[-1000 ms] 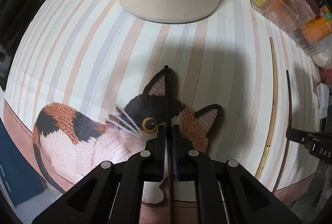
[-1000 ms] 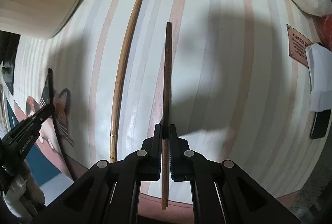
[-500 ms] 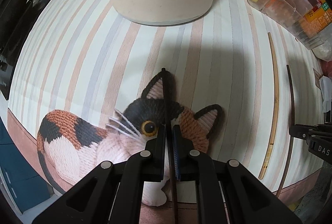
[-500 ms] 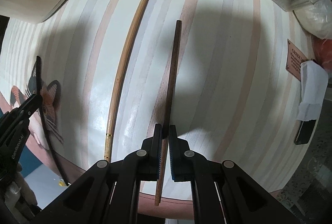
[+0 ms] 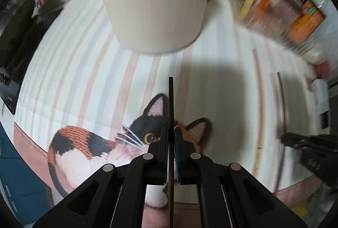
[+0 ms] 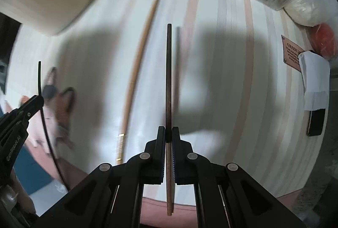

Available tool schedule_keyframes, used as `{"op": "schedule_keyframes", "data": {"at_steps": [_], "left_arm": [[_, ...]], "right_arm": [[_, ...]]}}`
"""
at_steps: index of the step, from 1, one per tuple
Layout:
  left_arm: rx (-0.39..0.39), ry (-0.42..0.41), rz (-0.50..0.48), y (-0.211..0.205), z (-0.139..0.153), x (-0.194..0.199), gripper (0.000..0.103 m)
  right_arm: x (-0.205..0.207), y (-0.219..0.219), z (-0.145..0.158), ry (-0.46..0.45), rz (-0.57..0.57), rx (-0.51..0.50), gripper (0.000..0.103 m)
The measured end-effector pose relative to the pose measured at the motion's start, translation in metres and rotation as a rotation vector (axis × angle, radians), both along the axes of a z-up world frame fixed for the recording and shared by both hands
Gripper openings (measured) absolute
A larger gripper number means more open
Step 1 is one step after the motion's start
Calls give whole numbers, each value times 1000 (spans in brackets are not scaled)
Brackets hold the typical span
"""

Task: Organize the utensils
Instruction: 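Lift both chopsticks upright and insert them into the cream holder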

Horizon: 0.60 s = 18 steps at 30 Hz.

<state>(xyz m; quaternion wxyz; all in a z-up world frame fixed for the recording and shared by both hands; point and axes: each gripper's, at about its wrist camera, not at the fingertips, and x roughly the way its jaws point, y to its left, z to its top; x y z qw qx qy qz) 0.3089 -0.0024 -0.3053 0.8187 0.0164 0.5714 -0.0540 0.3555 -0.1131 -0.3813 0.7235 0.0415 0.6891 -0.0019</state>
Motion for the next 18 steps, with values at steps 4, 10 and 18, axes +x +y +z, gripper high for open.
{"op": "schedule_keyframes", "data": {"at_steps": [4, 10, 18], "left_arm": [[-30, -71, 1, 6, 34, -12, 3], [-70, -197, 11, 19, 89, -28, 3], [-152, -427, 8, 29, 196, -28, 2]], "right_arm": [[-14, 7, 27, -90, -6, 51, 6], [-22, -2, 80, -250, -13, 120, 6], [-3, -4, 190, -537, -14, 212, 5]]}}
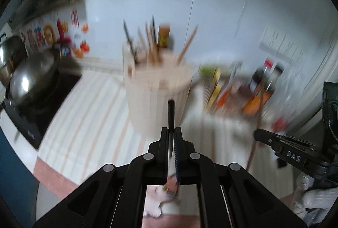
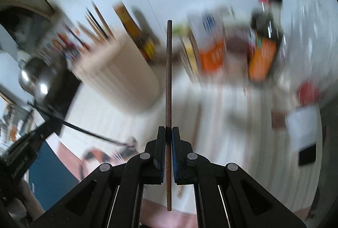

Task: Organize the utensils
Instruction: 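Lift both chopsticks upright and insert them into the cream holder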

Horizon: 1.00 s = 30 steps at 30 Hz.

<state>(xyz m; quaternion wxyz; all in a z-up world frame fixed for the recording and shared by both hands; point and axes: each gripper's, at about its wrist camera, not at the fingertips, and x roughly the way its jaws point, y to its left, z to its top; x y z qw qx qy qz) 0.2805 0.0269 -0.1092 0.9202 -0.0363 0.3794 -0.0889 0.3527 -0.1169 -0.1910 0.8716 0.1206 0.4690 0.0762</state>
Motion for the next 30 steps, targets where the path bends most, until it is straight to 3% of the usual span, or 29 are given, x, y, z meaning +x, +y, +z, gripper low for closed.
{"op": "schedule_keyframes", "data": {"at_steps": [9, 14, 20, 30], "left_arm": [[-63, -203, -16, 13, 128, 29, 2], [-37, -267, 0, 16, 169, 60, 2], [3, -230, 23, 15, 167, 114, 2], [8, -61, 63, 17, 98, 181, 2]], "right_arm": [[53, 13, 152, -310, 37, 71, 5], [95, 21, 193, -394, 30, 71, 5], [151, 35, 201, -430, 23, 71, 5], [219, 70, 142, -410, 58, 69, 5]]}}
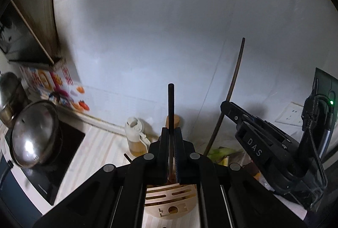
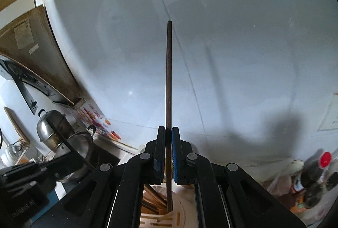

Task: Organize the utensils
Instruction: 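Lift both chopsticks upright and insert them into the cream holder, then open both tools to release the chopsticks in the holder, then move the right tool to the mat and grasp the last wooden chopstick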

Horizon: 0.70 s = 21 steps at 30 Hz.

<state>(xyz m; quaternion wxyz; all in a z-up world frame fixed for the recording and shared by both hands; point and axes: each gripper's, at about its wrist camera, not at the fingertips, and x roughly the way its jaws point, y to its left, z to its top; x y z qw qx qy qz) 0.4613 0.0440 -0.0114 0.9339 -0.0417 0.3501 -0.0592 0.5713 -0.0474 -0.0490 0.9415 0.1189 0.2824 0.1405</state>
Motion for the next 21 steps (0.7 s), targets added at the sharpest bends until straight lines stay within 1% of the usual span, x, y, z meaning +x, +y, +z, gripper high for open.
{"op": "schedule_keyframes", "data": {"at_steps": [2, 5, 10, 12, 14, 15, 16, 17, 18, 19, 20, 21], "left_arm": [[-19, 24, 11, 4, -10, 8, 2], [-43, 46, 17, 7, -17, 13, 2], [-64, 60, 16, 9, -18, 15, 3], [-73, 62, 24, 11, -16, 12, 5], [-79, 62, 29, 12, -12, 7, 7], [-73, 62, 35, 13, -10, 5, 7], [-63, 57, 45, 14, -7, 1, 7], [-55, 48, 53, 15, -4, -4, 11], [-51, 43, 59, 16, -2, -7, 25], [-46, 31, 70, 18, 0, -13, 36], [-39, 18, 84, 21, 2, -17, 68], [-34, 5, 104, 24, 4, -23, 88]], "right_arm": [[7, 5, -11, 10, 9, 2, 5], [14, 11, -27, 33, 30, 3, 5], [17, 17, -42, 49, 53, -2, 6], [20, 23, -46, 79, 95, -15, 6], [20, 29, -50, 111, 127, -49, 6], [18, 30, -51, 125, 137, -62, 8], [16, 28, -51, 131, 141, -61, 19], [13, 26, -49, 138, 138, -59, 28], [8, 22, -46, 142, 133, -50, 45], [4, 18, -43, 139, 132, -41, 52], [-2, 13, -38, 131, 125, -33, 52], [-8, 7, -33, 123, 110, -29, 52]]}}
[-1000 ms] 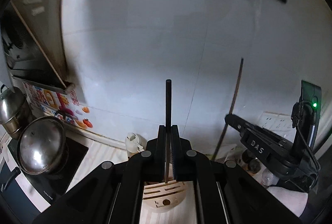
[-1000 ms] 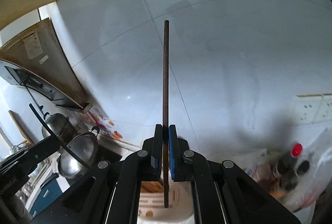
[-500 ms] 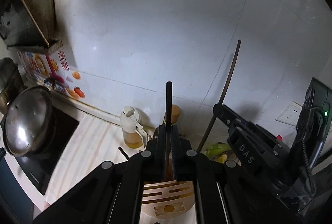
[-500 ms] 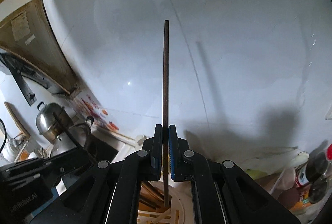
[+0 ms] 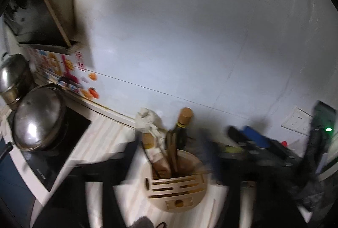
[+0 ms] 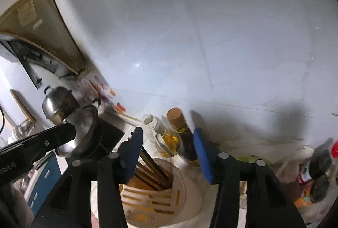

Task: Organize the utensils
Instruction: 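Move the right tool to the mat and grasp the last wooden chopstick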

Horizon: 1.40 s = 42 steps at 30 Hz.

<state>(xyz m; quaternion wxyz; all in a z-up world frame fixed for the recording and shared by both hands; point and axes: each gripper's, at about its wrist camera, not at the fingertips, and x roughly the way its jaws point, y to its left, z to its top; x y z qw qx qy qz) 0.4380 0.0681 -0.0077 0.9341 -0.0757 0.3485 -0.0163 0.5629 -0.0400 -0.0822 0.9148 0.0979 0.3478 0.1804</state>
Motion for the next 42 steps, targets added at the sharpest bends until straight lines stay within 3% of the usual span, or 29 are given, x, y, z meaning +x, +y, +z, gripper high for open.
{"op": "schedule_keyframes", "data": {"at_steps": [4, 6, 8, 9, 12, 15, 21, 23, 27, 32, 35, 37, 39, 42], "left_arm": [[-6, -38, 30, 12, -6, -28, 92], [12, -30, 42, 13, -18, -39, 103], [40, -18, 70, 15, -34, -51, 103], [47, -8, 73, 14, -45, -57, 103], [45, 62, 68, 11, -81, -71, 103], [54, 154, 64, 4, -123, -79, 103], [105, 319, 65, -13, -201, -92, 103], [135, 365, 59, -19, -224, -92, 103], [183, 437, 45, -26, -260, -93, 103], [186, 534, 37, -26, -303, -89, 103], [210, 587, 33, -25, -325, -88, 103], [224, 605, 33, -25, -334, -89, 103], [220, 614, 36, -24, -338, -89, 103], [210, 598, 40, -23, -332, -89, 103]], "right_arm": [[-32, -29, 15, -7, -69, -7, 59], [-49, -46, 15, 7, -116, -9, 63], [-67, -60, 6, 36, -163, -17, 65], [-73, -66, 1, 51, -183, -21, 70], [-99, -92, -27, 96, -238, -13, 79], [-118, -106, -67, 178, -275, -32, 80], [-142, -116, -171, 436, -294, -71, 80], [-145, -113, -202, 511, -278, -75, 77], [-143, -104, -252, 648, -241, -108, 57], [-133, -81, -296, 747, -198, -194, 45], [-126, -69, -309, 751, -192, -264, 33], [-121, -59, -311, 759, -177, -333, 19], [-120, -50, -313, 756, -181, -421, 13], [-124, -45, -313, 725, -172, -447, 8]]}}
